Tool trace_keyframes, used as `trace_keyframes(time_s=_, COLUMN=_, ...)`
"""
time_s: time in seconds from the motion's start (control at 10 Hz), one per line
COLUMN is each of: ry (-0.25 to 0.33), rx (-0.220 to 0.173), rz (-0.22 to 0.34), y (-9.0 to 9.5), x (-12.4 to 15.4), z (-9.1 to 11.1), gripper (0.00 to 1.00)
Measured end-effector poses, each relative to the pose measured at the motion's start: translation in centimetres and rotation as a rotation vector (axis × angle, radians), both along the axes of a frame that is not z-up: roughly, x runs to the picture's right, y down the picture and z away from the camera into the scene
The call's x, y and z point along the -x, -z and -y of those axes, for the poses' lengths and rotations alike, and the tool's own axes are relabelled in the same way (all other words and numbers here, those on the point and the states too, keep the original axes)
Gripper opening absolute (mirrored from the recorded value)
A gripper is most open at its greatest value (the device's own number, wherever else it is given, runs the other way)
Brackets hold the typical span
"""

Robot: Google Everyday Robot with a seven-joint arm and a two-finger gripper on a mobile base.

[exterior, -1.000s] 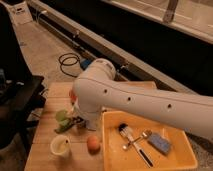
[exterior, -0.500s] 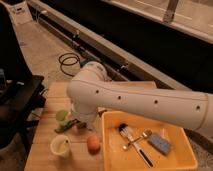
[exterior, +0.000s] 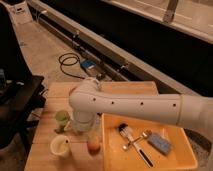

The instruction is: Place apple in tray

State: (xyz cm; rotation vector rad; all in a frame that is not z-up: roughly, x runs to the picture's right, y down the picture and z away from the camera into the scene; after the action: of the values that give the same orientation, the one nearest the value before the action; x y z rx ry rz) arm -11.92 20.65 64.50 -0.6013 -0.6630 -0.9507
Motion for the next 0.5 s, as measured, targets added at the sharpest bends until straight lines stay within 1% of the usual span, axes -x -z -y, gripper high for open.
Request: trace_keyframes(time_s=0.5, ry=-0.015, rx=0.004, rz=-0.01, y=-0.24, x=0.03, z=0.03, gripper=0.8)
